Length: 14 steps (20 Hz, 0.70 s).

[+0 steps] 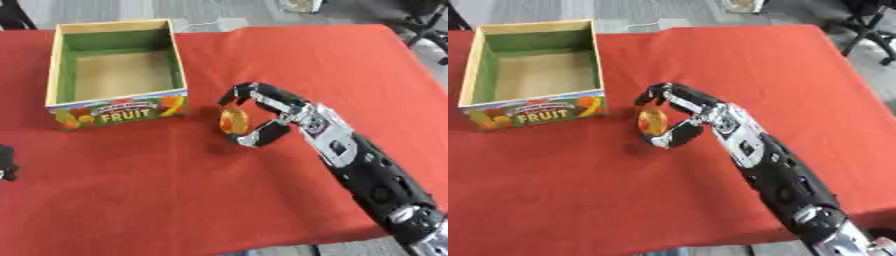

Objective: Pick up objects on the table and place them in the box.

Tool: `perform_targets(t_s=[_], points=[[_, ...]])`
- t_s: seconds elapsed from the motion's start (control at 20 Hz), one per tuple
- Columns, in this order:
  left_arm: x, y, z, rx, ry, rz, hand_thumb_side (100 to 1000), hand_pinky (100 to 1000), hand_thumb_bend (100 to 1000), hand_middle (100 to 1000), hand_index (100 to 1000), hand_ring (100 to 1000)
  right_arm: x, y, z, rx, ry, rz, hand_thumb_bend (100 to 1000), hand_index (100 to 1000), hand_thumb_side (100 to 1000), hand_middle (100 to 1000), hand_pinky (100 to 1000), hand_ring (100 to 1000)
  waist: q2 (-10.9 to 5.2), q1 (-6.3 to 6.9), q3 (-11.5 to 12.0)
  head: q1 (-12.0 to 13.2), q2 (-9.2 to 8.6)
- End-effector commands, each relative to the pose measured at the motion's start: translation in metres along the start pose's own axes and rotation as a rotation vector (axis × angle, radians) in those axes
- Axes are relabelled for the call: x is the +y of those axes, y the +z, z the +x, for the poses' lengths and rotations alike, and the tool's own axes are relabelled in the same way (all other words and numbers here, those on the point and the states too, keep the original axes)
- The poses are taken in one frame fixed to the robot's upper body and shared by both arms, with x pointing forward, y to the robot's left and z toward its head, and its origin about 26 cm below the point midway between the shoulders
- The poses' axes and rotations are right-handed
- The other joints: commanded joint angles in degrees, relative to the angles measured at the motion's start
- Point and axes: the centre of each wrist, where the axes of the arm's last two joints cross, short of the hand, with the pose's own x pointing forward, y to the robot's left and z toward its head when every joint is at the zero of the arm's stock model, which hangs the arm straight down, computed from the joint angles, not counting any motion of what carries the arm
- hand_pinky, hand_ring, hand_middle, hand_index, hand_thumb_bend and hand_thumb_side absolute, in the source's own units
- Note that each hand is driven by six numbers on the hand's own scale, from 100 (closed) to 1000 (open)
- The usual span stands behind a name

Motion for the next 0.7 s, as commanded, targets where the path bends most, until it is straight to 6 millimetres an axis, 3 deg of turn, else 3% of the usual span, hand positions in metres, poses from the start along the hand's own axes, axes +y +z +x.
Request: perform_targets(t_s=[0.05,0.7], points=[[0.0045,-0.0009,0.0064,-0.018,-0.026,-0.005,372,492,327,526,516,509,-0.0139,0.0021,-0.0010,0.022,0.073,-0.025,343,820,188,712,752,815,-1.10,0.20,-0.04,-0.09,-0.29],[0.0046,-0.0004,0.0059,-0.015,-0.026,-0.003,374,492,326,526,516,510,-0.0078,0.0032,-0.0051,0.069,0.124,-0.008,327,821,163,705,732,797,-1.03,0.18,-0.07,0.01,-0.21]])
